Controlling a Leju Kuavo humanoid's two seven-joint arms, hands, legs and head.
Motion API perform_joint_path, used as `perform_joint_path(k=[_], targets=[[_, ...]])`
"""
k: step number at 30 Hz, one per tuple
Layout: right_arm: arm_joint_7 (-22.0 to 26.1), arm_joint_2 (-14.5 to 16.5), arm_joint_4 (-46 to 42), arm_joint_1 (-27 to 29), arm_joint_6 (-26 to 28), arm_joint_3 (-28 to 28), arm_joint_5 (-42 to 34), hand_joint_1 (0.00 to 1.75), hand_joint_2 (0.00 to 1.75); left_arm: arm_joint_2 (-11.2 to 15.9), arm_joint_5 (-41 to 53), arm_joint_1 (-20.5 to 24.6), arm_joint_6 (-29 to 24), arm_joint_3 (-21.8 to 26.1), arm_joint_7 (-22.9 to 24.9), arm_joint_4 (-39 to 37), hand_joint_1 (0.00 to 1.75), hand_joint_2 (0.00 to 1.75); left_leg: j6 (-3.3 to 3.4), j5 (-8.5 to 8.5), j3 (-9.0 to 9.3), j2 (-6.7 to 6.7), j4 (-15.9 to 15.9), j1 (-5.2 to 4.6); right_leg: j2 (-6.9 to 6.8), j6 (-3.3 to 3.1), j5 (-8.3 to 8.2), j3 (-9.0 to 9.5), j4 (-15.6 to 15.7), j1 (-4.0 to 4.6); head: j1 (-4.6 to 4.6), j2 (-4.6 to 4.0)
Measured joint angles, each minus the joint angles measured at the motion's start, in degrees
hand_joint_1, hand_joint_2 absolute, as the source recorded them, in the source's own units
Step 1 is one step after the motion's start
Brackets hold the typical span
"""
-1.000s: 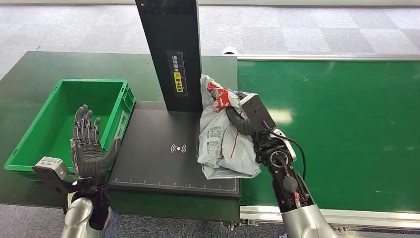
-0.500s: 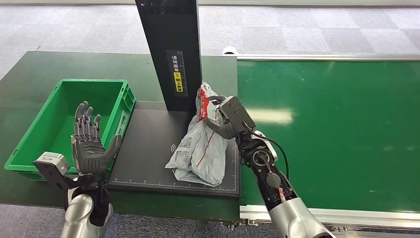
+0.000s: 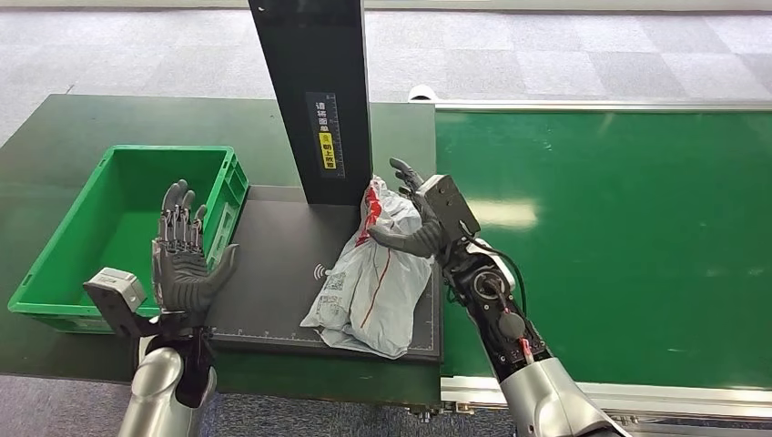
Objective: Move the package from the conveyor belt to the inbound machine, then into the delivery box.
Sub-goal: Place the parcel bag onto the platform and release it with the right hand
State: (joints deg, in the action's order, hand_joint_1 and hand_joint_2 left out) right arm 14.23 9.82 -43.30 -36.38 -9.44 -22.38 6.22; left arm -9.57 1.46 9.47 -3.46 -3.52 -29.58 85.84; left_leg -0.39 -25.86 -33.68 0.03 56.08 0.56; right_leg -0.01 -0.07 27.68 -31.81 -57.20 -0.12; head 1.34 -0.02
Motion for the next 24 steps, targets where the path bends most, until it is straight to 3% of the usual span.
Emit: perform_joint_path(k=[6,10,17,24], targets=[[3.61,-1.17,-1.13,0.96,-0.86,0.03,-0.72,0.00,1.75,-0.29,1.63,1.84,1.91,-2.42,0.22,-3.38,0.00,1.75,0.00,0.00,0.01,-0.02,0.03,0.00,-0.02,0.00,0.00,-0.02,0.01,-0.02,0.00,0.00],[7.19,-3.31,-10.84,4.90,3.24,1.73,-0.87,0.00,1.75,-0.84,7.34,4.70,2.49,-6.62,0.87,-9.15,0.00,1.75,0.00,0.00,-0.01,-0.11,0.07,-0.01,-0.10,0.01,0.00,-0.04,0.03,-0.06,0.01,0.00],[11.50,-7.66,-36.98,18.81,7.70,13.99,2.22,0.00,1.75,-2.79,28.35,15.91,-5.20,-15.32,4.30,-29.94,0.00,1.75,0.06,-0.05,-0.07,-0.31,0.16,-0.05,-0.22,0.04,0.00,0.06,0.05,-0.10,-0.02,0.00],[15.57,-9.81,-46.14,25.81,7.03,22.31,2.30,0.00,1.75,-4.48,36.59,22.07,-8.61,-20.07,6.02,-45.13,0.00,1.75,0.09,-0.07,-0.02,-0.05,0.15,-0.04,0.00,0.06,-0.04,0.03,0.04,-0.09,0.03,0.00]])
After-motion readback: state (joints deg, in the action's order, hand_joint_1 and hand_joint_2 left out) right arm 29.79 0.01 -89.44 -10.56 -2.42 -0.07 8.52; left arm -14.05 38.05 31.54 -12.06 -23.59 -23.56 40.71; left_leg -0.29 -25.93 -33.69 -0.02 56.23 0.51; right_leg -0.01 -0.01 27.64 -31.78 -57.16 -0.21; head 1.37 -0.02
